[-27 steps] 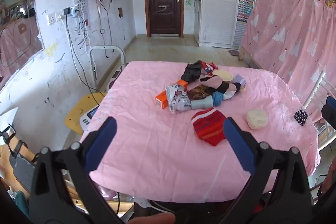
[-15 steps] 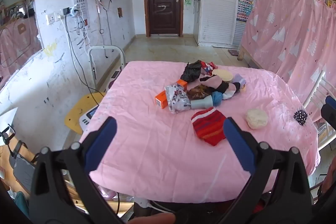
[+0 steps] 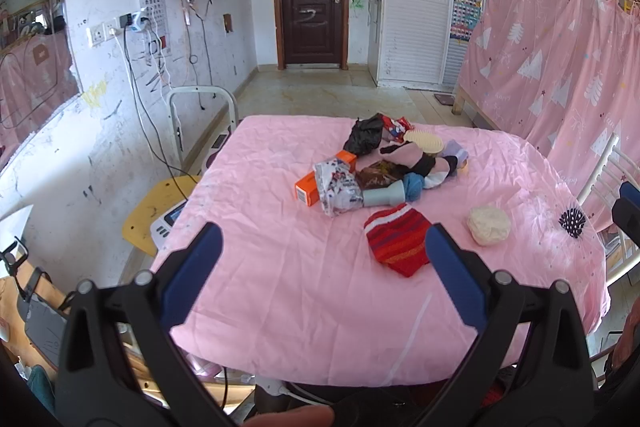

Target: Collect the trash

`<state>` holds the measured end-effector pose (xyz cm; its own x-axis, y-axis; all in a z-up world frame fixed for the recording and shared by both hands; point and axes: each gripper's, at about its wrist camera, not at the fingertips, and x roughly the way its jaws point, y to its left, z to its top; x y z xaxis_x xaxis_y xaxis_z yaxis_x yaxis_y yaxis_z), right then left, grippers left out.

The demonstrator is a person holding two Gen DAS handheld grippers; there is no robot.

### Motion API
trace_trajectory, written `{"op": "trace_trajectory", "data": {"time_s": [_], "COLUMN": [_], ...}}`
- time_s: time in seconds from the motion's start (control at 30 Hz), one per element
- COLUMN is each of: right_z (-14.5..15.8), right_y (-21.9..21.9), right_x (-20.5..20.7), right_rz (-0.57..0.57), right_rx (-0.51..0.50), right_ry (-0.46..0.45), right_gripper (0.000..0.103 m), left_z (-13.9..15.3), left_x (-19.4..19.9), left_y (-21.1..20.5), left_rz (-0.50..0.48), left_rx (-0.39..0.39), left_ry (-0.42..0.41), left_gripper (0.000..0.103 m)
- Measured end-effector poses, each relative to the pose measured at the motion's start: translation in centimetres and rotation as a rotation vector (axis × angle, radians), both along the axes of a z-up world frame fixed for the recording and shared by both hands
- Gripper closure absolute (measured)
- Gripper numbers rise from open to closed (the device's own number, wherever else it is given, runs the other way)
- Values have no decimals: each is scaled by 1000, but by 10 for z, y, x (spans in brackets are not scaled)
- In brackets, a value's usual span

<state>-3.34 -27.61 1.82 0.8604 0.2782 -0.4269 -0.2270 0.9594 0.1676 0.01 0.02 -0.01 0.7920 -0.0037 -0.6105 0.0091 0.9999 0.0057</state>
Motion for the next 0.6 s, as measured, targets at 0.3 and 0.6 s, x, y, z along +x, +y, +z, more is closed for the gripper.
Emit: {"op": "trace_trajectory", "data": {"time_s": [0.3,0.6], "right_z": [1,0], "right_y": [5,7], "right_x": [-2,-1], "right_rz": [0,3], "right_rx": [-2,-1], "right_ry": [-1,1], "right_gripper": [11,11], "left_z": [0,0], "left_x": [0,0], "left_y": [0,0], "left_rz": [0,-4], "left_rx": [1,0], "left_ry": [0,2], "left_gripper": [6,6]}}
